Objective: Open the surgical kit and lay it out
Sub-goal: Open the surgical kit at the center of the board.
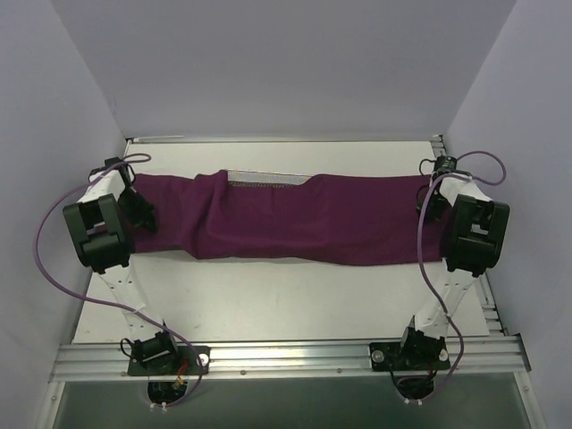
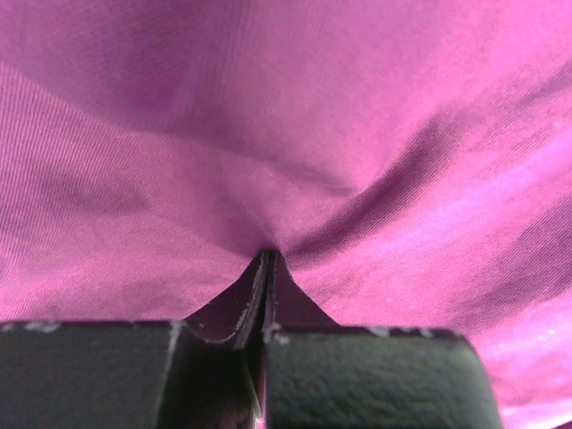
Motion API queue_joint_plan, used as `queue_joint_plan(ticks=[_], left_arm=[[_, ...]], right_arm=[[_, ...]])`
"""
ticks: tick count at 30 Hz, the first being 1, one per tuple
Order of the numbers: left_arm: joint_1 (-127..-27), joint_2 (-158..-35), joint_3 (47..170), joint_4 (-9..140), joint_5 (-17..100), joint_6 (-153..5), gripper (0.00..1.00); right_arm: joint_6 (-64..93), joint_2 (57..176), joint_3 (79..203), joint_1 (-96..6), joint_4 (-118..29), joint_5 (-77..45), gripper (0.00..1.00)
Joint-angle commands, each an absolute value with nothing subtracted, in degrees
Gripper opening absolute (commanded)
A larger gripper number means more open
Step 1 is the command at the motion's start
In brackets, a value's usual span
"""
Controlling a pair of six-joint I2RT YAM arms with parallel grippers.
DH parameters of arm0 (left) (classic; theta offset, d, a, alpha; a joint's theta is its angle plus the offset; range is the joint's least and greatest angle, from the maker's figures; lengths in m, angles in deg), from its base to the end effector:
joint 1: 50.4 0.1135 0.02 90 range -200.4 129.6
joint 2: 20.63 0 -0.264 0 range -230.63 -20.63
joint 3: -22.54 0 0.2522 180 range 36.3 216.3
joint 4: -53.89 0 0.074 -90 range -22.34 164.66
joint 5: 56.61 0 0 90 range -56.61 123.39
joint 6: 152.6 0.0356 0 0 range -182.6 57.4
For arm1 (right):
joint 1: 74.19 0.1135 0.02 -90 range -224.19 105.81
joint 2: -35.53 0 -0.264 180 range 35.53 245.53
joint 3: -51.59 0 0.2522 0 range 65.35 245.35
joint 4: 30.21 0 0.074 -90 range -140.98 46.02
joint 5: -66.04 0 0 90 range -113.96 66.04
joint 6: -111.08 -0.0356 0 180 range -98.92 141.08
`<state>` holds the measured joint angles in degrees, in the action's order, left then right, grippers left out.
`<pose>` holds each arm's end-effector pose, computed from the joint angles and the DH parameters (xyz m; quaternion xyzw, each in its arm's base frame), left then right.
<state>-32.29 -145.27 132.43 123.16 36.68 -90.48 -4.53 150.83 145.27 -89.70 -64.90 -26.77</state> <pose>0.4049 0.1303 0.1575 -0.3886 0.9195 -0.0330 0.0495 0.4120 -0.1161 0.1681 0.3427 0.8934 0.0021 0.2906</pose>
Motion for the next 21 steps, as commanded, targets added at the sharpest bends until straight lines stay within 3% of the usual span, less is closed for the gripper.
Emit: queue_joint_plan(ticks=[1,4,6,9,13,14,16,17,21], left_arm=[[-33.6,-140.2,129.6,123.1,28.6,-87.4,0.04],[-36.5,-134.5,130.5,123.5,28.0,-86.3,0.29],[-38.1,-132.6,131.1,123.9,28.6,-87.1,0.4],[-41.6,-130.5,129.9,122.7,30.2,-88.7,0.47],[-43.7,-133.8,126.6,121.0,32.8,-90.5,0.42],[-43.5,-135.1,126.5,120.8,33.4,-90.9,0.4],[-43.3,-137.4,126.5,120.7,34.9,-91.2,0.3],[-42.6,-139.3,126.3,120.1,35.4,-91.2,0.23],[-40.3,-141.7,124.9,116.7,40.0,-92.7,0.1]], right_arm=[[0.1,146.7,146.7,-86.9,-71.7,-30.7,0.0],[-1.3,143.6,149.7,-81.3,-72.7,-25.0,0.04],[-3.6,142.9,151.0,-78.9,-73.1,-21.2,0.17],[-5.3,143.3,150.2,-77.5,-71.9,-14.2,0.24],[-8.0,145.1,145.6,-78.1,-70.1,-11.1,0.19],[-8.6,145.6,144.4,-78.6,-69.1,-10.2,0.09],[-9.7,146.5,141.6,-80.0,-66.8,-9.5,0.0],[-10.1,147.1,139.6,-80.4,-65.7,-9.4,0.0],[-9.9,150.7,139.2,-81.7,-63.5,-11.7,0.0]])
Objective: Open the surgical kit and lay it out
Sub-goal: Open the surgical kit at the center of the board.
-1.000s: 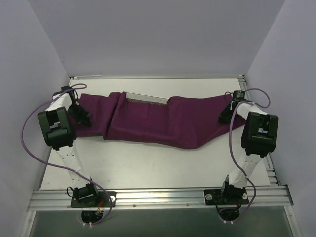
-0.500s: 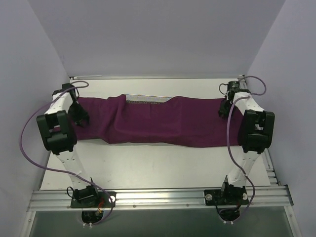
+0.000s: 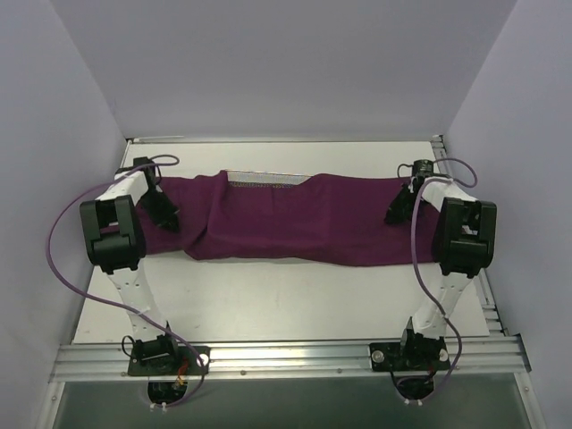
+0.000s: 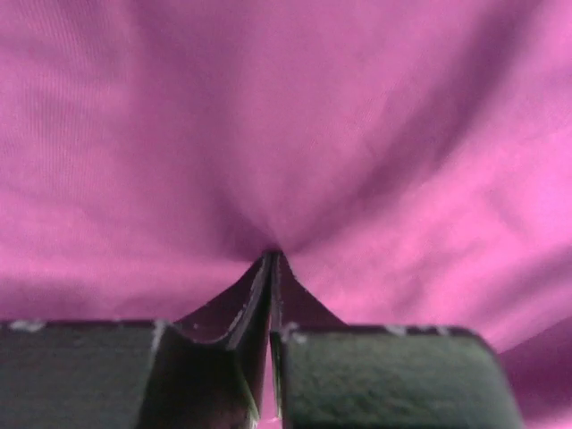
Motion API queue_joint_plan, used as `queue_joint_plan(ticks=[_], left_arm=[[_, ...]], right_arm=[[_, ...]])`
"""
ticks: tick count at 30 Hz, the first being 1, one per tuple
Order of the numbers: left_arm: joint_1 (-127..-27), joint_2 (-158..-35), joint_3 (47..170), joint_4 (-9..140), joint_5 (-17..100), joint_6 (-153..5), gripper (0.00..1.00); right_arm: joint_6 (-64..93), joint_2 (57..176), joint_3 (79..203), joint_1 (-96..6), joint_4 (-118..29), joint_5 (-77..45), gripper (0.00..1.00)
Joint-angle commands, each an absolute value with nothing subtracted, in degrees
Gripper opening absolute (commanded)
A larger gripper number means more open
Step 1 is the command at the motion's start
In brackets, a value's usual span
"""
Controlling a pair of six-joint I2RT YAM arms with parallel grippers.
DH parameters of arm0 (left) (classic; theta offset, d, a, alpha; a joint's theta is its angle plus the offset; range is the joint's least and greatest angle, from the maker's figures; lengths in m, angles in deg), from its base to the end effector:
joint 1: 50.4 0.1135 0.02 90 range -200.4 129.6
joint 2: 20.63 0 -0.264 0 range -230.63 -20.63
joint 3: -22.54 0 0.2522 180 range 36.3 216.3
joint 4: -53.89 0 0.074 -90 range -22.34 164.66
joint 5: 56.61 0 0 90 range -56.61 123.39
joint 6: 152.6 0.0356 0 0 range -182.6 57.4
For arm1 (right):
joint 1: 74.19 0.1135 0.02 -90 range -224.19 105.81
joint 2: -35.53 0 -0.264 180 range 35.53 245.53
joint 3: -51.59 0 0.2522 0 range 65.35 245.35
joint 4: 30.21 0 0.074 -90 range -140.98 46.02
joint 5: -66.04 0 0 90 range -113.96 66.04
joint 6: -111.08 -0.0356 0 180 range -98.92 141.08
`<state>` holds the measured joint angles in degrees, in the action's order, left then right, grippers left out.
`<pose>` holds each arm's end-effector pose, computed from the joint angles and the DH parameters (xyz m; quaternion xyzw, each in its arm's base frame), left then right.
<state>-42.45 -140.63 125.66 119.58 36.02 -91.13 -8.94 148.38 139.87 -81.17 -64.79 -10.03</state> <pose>0.4038 0.0547 0.1603 -0.3108 0.9480 -0.0341 0.0596 0.4056 -0.0410 0.1587 0.2730 0.9177 0.1673 0.2354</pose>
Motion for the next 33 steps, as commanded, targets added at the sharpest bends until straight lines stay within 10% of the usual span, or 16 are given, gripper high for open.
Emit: queue_joint_plan(ticks=[1,23,33], left_arm=[[-40.1,-142.5,125.0,116.6,40.1,-92.8,0.1],[-39.1,-149.5,127.2,116.0,42.7,-93.1,0.09],[-39.1,-141.2,129.4,116.2,37.7,-91.6,0.18]], right_arm=[[-9.9,152.2,139.3,-82.1,-63.4,-12.8,0.0],[0.1,179.8,179.1,-86.8,-80.5,-30.9,0.0],[-4.3,161.0,161.9,-84.5,-75.0,-17.6,0.01]])
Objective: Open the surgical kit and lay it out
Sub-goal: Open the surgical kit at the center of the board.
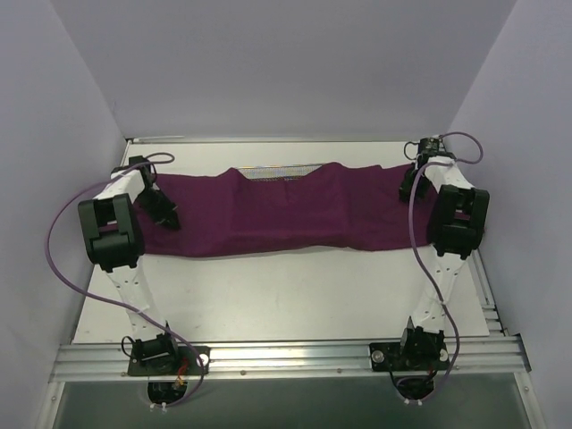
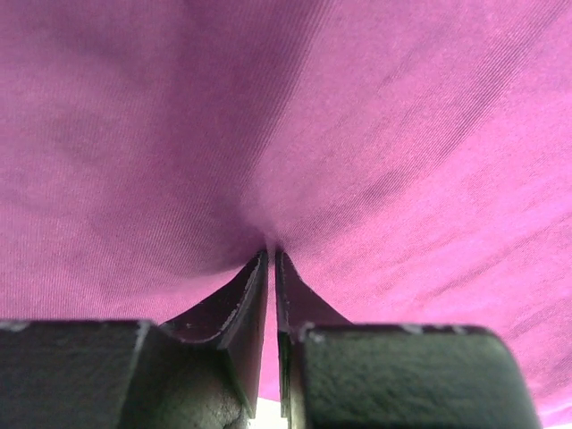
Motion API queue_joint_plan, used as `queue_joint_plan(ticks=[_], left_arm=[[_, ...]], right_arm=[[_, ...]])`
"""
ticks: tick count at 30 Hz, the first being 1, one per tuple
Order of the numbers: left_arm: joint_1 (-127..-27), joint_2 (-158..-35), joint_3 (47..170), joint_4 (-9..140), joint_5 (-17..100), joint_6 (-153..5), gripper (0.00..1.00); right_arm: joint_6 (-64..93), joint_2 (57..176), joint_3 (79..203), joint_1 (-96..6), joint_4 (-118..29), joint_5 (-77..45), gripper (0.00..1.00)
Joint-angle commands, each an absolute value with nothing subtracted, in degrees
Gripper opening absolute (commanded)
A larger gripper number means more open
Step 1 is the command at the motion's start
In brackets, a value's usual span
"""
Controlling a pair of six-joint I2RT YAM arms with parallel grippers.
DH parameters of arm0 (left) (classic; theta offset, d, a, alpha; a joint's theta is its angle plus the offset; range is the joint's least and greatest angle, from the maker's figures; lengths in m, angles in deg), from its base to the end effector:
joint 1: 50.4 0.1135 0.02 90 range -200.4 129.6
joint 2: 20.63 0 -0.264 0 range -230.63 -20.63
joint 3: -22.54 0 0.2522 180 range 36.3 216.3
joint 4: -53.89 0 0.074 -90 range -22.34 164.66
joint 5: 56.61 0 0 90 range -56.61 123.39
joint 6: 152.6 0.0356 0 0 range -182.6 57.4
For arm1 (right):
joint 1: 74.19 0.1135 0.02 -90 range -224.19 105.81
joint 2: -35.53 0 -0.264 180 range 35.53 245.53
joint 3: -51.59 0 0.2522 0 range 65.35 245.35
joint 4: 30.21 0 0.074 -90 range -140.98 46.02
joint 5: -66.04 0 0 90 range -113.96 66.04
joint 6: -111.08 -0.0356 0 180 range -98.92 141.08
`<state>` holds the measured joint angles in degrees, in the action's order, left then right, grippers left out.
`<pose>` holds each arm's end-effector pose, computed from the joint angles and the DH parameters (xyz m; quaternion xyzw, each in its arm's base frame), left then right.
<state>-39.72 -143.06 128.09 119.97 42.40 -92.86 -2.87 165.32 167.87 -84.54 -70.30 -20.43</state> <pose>0.4101 0.0717 0.1548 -0.3435 0.9339 -0.0877 0.0470 0.4914 -0.0875 0.1693 0.2708 0.9101 0.0660 0.3065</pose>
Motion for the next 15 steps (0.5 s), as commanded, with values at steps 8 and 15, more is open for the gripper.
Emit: queue_joint_plan(ticks=[8,15], left_arm=[[-39.2,-145.4,136.7,115.8,39.6,-90.8,0.29],[-40.4,-140.9,132.8,114.6,42.3,-92.5,0.34]], right_arm=[[-2.0,159.1,170.5,-85.0,-76.3,-18.8,0.38],[-3.4,165.0,182.7,-85.3,-82.0,-18.4,0.42]])
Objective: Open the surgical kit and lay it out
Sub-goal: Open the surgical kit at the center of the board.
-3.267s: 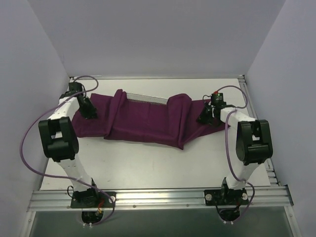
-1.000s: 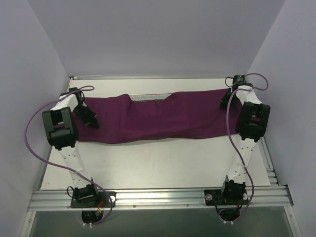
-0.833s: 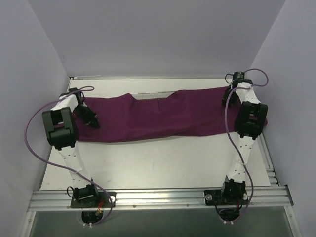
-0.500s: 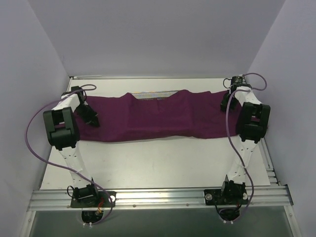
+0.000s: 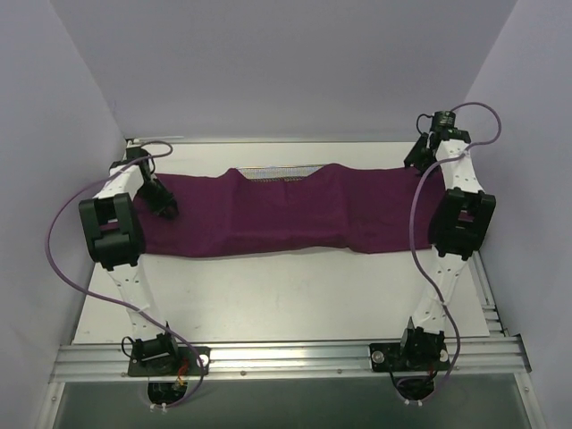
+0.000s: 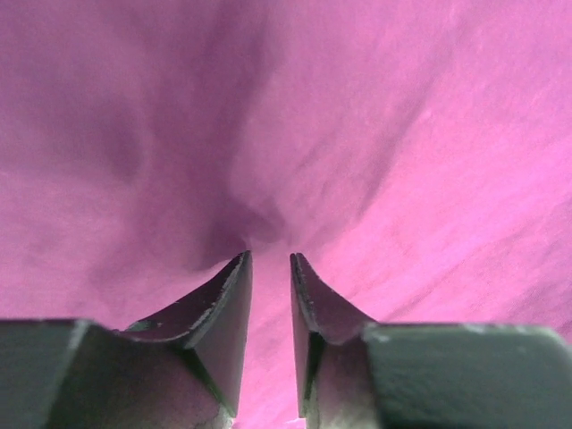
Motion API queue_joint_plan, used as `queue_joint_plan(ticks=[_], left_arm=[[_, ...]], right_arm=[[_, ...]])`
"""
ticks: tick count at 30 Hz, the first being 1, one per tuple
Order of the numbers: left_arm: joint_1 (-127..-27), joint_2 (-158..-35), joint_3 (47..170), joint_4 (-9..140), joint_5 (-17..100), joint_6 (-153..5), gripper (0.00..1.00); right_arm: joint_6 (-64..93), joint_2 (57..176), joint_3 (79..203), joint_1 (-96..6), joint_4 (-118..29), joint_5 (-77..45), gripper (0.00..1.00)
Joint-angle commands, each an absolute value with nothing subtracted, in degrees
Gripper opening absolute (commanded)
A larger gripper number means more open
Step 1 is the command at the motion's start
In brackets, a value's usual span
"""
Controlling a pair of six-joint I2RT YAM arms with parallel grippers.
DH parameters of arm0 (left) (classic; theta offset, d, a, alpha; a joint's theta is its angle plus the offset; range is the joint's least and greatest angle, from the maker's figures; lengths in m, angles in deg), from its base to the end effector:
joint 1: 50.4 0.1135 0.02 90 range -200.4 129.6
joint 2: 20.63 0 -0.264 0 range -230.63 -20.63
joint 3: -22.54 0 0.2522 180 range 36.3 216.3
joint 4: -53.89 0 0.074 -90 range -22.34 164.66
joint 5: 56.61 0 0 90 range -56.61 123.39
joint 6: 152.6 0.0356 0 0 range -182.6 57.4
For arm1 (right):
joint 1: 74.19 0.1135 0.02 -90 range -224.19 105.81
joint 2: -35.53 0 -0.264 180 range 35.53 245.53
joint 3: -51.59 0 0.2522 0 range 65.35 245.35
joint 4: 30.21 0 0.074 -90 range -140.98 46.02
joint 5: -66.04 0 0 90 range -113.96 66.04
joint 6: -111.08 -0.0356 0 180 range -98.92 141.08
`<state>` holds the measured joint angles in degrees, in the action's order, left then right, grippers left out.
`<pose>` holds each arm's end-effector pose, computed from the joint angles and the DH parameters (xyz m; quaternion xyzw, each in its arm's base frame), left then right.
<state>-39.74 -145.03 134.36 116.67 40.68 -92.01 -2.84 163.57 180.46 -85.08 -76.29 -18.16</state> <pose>0.4361 0.0775 0.1706 -0.3315 0.9327 -0.0829 0.1152 0.5033 -0.0932 0.2474 0.2579 0.8870 0.0896 0.3724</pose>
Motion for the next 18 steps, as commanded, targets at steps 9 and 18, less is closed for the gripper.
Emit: queue_joint_plan(ticks=[9,18], left_arm=[[-41.1,-138.9,127.9,113.0,46.0,-93.6,0.11],[-43.4,-138.8,131.7,112.4,47.5,-93.4,0.36]], right_arm=[[-5.3,162.4,172.5,-80.3,-74.3,-10.3,0.39],[-10.4,168.3,185.2,-77.2,-74.9,-9.5,0.65]])
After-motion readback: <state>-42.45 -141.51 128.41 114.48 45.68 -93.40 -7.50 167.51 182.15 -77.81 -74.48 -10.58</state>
